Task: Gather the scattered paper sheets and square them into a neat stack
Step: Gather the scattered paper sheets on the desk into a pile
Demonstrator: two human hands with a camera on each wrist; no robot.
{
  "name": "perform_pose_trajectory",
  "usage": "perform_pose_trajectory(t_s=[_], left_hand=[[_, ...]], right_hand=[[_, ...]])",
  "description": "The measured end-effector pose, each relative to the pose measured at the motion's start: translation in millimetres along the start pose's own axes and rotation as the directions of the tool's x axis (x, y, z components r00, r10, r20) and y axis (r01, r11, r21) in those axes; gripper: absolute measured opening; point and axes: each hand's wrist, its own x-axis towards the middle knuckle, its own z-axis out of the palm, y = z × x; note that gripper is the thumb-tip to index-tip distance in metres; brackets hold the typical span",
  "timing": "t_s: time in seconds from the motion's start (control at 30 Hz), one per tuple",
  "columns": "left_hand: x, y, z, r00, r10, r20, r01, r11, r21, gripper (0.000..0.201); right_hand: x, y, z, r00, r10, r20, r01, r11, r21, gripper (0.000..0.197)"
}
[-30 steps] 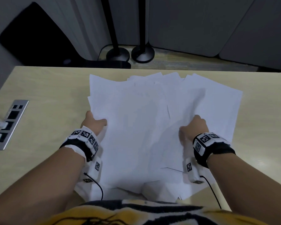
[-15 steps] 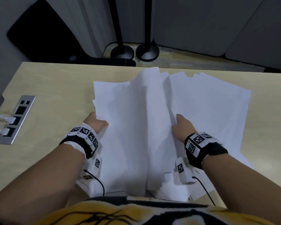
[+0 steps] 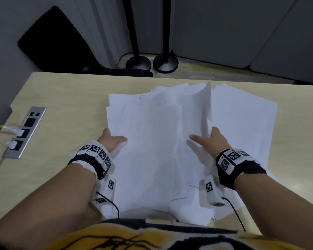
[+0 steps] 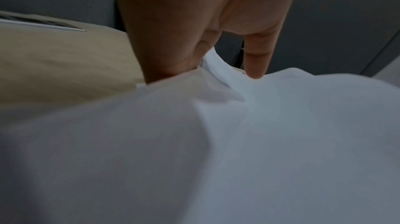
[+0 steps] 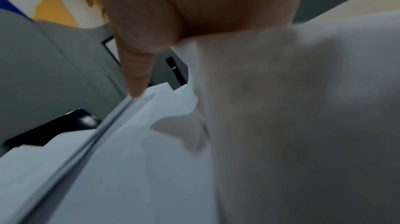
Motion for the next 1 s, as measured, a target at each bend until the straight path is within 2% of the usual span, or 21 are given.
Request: perform_pose_trajectory(t_s=[0.07,0.17,0.23,0.33,0.37,0.47,0.53,0.63,0.73,0.83,0.93,1.0], left_hand=[[-2.9,-1.4,0.1,1.000,0.007,0.011,-0.007,1.000,-0.006,0.087],[-8.1,-3.3,1.3,1.000,0.018,-0.005,-0.018,0.999,0.029,0.076],[-15.9,-4.6,0.7,0.998,0.025,-0.051,-0.021,0.997,0.071,0.060],[-17.7,-12.8,-1.3,0.993,0.038,-0.109,-0.030,0.997,0.076,0.021],[-18.6,-14.7,-2.1,0.991,0.058,-0.121,-0.049,0.996,0.077,0.015],[-17.8,-18.0,-5.5,0.991,0.108,-0.073,-0.101,0.990,0.100,0.016],[-18.1,-18.5,-8.8,0.991,0.135,-0.012,-0.133,0.987,0.096,0.014],[-17.4,-21.3,-13.6,0.980,0.177,0.093,-0.182,0.982,0.048,0.029],[-18.1,-24.3,-15.6,0.960,0.231,0.160,-0.244,0.967,0.069,0.036],[-15.6,-28.9,-16.0,0.950,0.290,0.114,-0.295,0.955,0.028,0.039],[-13.5,-30.7,-16.2,0.941,0.330,0.076,-0.326,0.944,-0.055,0.043],[-8.7,-31.9,-16.3,0.938,0.346,0.033,-0.337,0.930,-0.147,0.048]], right_hand=[[-4.0,-4.5,9.2,0.999,-0.029,0.026,0.031,0.998,-0.057,0.070],[-5.8,-5.0,17.5,0.998,-0.031,0.063,0.040,0.986,-0.160,0.049],[-3.1,-1.7,16.1,0.999,-0.026,0.031,0.032,0.976,-0.215,0.040],[-1.7,1.0,4.6,0.994,0.007,-0.107,-0.034,0.967,-0.252,0.029],[-1.6,1.9,0.0,0.989,0.013,-0.151,-0.052,0.964,-0.260,0.025],[-4.0,5.7,-9.8,0.970,0.005,-0.242,-0.078,0.953,-0.292,0.016],[-5.7,8.6,-10.7,0.967,0.007,-0.256,-0.090,0.945,-0.314,0.017],[-5.9,11.5,-6.2,0.977,0.030,-0.210,-0.096,0.946,-0.310,0.017],[-8.8,8.0,1.4,0.993,0.014,-0.121,-0.049,0.956,-0.291,0.008],[-13.8,1.4,12.4,1.000,0.020,0.012,-0.017,0.982,-0.190,0.008],[-20.6,-6.6,27.9,0.991,0.022,0.132,-0.009,0.995,-0.099,0.028],[-23.8,-12.8,39.0,0.987,-0.011,0.163,0.029,0.994,-0.108,0.033]])
